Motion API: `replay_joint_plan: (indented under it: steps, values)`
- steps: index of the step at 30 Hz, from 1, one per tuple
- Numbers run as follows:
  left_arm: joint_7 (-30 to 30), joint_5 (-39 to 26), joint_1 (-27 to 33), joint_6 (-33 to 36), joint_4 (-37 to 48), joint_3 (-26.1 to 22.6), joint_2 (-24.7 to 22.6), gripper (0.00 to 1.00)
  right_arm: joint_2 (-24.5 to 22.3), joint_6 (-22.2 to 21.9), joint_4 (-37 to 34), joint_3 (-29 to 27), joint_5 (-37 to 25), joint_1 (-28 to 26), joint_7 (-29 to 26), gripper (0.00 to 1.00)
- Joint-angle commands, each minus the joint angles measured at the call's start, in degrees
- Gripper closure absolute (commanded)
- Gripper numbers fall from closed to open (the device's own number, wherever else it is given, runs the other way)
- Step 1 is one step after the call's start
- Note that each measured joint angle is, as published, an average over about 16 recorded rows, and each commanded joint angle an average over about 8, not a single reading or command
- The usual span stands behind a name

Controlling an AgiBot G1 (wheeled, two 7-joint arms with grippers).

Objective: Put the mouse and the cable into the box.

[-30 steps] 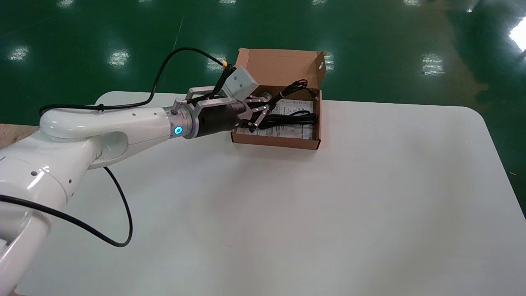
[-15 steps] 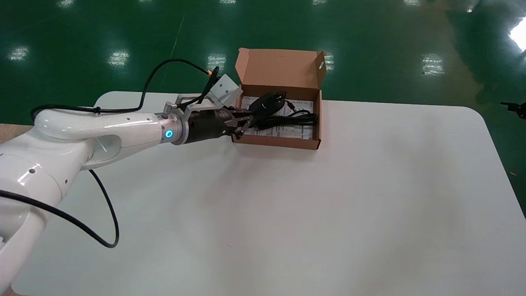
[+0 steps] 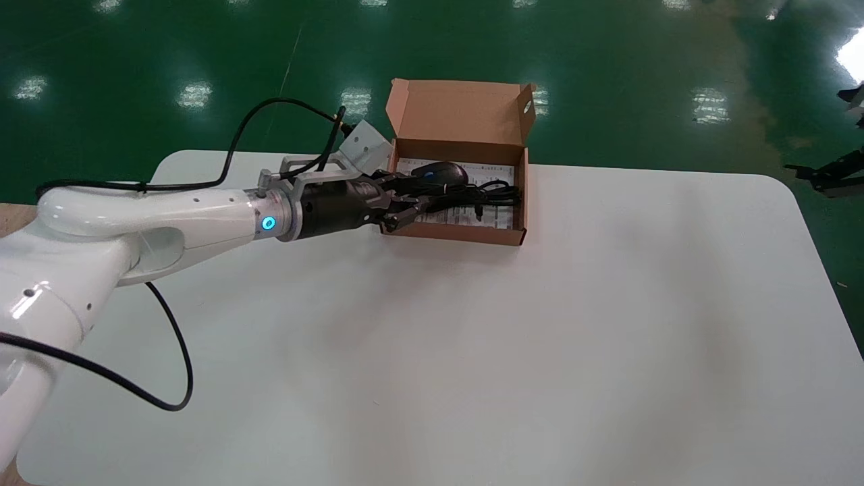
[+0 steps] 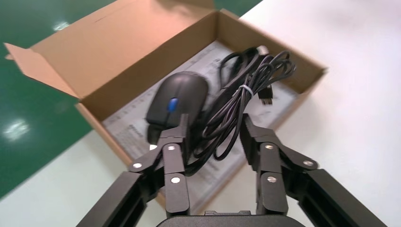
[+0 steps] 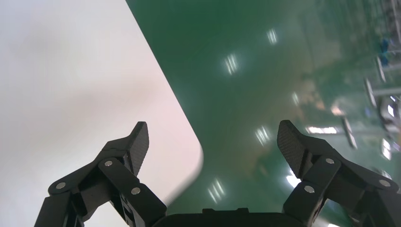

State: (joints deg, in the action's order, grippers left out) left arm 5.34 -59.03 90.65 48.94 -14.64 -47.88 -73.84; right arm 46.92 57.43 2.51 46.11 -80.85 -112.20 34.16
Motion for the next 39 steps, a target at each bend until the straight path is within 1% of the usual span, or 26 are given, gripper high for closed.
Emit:
replay_joint_plan:
  steps: [1, 39]
  values:
    - [-0.50, 0.53, -0.90, 1.13, -1.82, 0.99, 1.19, 0.00, -0.37, 0.88, 2.22, -0.94, 1.22, 1.58, -1.41, 0.00]
    - [-11.73, 12.52, -21.22, 26.80, -42.99, 23.24, 28.31, 0.00, -8.72, 20.71, 52.08, -22.05, 28.57, 37.10, -32.91, 0.00]
